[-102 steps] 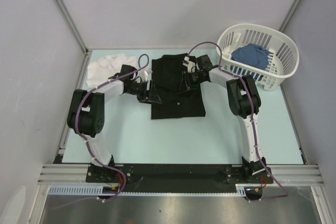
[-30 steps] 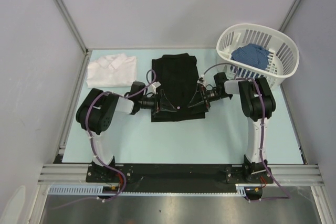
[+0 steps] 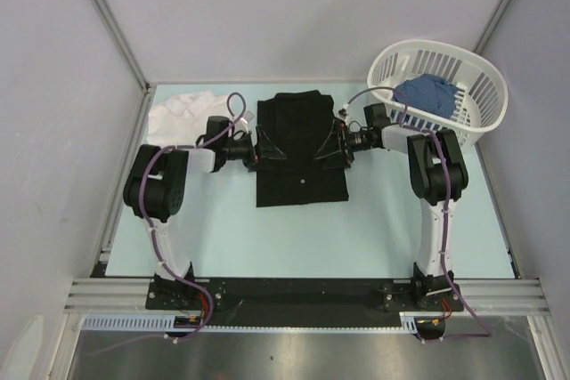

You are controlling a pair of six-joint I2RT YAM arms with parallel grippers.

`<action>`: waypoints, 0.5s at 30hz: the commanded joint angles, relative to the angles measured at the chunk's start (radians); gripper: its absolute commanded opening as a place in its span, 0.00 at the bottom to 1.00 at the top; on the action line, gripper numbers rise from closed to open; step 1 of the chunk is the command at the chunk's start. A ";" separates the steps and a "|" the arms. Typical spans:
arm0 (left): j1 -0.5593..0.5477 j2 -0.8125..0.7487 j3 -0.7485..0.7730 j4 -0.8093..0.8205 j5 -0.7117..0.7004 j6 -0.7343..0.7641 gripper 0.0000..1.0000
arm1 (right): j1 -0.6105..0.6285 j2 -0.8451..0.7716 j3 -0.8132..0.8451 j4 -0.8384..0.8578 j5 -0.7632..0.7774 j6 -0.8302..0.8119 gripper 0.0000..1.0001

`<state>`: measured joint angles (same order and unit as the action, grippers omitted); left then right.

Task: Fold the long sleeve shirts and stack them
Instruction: Fold the shirt

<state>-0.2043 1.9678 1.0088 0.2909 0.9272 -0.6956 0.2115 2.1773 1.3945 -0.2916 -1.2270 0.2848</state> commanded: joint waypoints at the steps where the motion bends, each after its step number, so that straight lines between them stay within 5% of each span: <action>1: -0.049 -0.064 0.066 -0.041 0.045 0.078 0.96 | 0.019 -0.073 0.031 0.367 -0.006 0.304 0.95; 6: -0.064 0.112 0.206 0.013 -0.039 -0.030 0.95 | 0.042 0.128 0.202 0.459 0.018 0.366 0.94; 11: 0.002 0.233 0.284 -0.005 -0.122 -0.085 0.95 | 0.014 0.286 0.386 0.196 0.104 0.165 0.93; 15: 0.020 0.240 0.271 -0.036 -0.104 -0.058 0.95 | 0.011 0.263 0.380 0.154 0.149 0.106 0.93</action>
<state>-0.2169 2.1941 1.2800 0.3157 0.8974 -0.7788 0.2352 2.4493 1.7519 -0.0216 -1.1652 0.4992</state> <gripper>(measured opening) 0.940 0.926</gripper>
